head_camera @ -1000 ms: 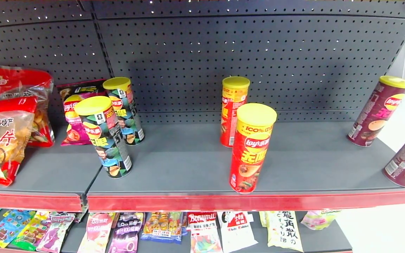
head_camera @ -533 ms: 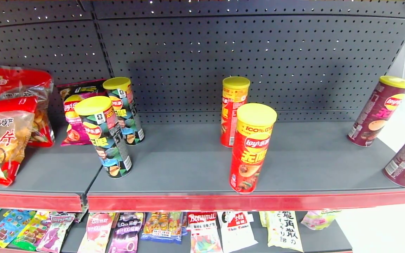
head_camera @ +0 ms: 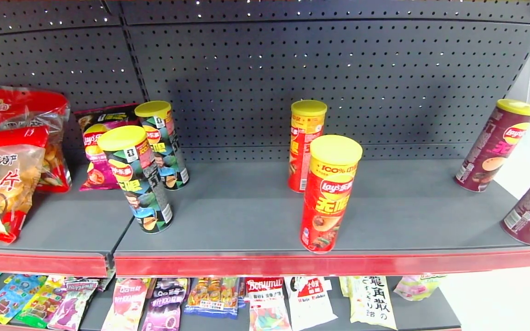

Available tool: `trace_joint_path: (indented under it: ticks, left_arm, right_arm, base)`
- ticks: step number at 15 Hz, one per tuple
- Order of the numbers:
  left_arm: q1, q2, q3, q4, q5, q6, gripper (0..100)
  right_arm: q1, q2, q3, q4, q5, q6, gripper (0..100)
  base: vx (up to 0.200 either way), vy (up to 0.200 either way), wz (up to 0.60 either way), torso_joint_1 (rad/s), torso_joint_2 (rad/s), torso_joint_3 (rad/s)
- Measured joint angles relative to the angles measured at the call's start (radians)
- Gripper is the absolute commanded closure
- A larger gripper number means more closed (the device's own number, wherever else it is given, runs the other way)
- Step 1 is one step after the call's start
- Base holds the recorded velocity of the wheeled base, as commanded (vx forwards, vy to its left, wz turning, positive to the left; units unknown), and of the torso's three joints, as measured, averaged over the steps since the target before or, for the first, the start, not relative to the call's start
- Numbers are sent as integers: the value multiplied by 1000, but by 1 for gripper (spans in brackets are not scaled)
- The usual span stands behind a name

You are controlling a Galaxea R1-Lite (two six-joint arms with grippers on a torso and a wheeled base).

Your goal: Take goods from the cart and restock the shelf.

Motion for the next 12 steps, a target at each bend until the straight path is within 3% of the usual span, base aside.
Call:
trace_joint_path:
  ticks: [3, 8, 12]
  left_arm:
    - [0, 0, 0, 0, 0, 0, 0]
    - [0, 0, 0, 0, 0, 0, 0]
    - [0, 0, 0, 0, 0, 0, 0]
  right_arm:
    - [99, 274, -52, -7, 27, -15, 0]
    - [156, 618, -101, -177, -5, -20, 0]
    - [216, 785, -133, -217, -46, -22, 0]
  base:
    - [0, 0, 0, 0, 0, 0]
    - [0, 0, 0, 0, 0, 0]
    - [0, 0, 0, 0, 0, 0]
